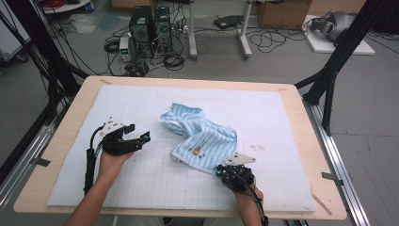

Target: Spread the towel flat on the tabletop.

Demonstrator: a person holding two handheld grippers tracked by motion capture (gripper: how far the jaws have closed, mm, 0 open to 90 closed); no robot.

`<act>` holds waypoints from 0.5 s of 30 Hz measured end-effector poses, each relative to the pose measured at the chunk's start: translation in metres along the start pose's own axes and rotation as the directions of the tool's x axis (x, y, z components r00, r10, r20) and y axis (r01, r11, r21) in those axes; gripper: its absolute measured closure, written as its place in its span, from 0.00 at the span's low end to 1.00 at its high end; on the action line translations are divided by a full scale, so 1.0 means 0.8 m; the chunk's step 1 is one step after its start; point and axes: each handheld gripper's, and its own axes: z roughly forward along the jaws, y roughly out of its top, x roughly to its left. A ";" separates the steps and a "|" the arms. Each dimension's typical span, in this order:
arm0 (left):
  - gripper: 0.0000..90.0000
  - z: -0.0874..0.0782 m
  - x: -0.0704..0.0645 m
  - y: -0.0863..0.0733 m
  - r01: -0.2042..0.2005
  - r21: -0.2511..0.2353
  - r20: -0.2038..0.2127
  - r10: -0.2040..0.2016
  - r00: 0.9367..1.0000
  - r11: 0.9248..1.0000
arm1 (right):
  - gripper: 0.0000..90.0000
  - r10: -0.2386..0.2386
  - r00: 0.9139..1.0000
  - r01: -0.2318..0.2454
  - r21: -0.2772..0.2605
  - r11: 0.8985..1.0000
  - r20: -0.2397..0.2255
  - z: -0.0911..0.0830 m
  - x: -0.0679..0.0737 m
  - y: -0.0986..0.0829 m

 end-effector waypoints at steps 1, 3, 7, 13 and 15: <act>0.29 -0.001 -0.003 0.000 -0.011 0.002 0.000 0.011 1.000 1.000 | 0.96 -0.009 1.000 0.009 -0.002 1.000 0.022 -0.004 -0.001 -0.002; 0.30 -0.001 -0.008 -0.001 -0.021 -0.001 0.004 0.021 1.000 1.000 | 0.96 0.001 0.999 0.000 -0.016 1.000 0.050 -0.015 -0.007 -0.009; 0.31 0.003 -0.017 -0.004 -0.031 0.013 0.022 0.031 0.999 0.999 | 0.96 0.043 0.993 -0.041 -0.025 0.999 0.109 -0.040 -0.027 -0.026; 0.37 0.015 -0.032 -0.013 -0.047 0.051 0.095 0.042 0.995 0.998 | 0.96 0.084 0.975 -0.083 -0.014 0.996 0.204 -0.058 -0.053 -0.044; 0.43 0.019 -0.038 -0.016 -0.054 0.064 0.129 0.045 0.991 0.996 | 0.96 0.080 0.970 -0.083 0.004 0.997 0.227 -0.058 -0.058 -0.048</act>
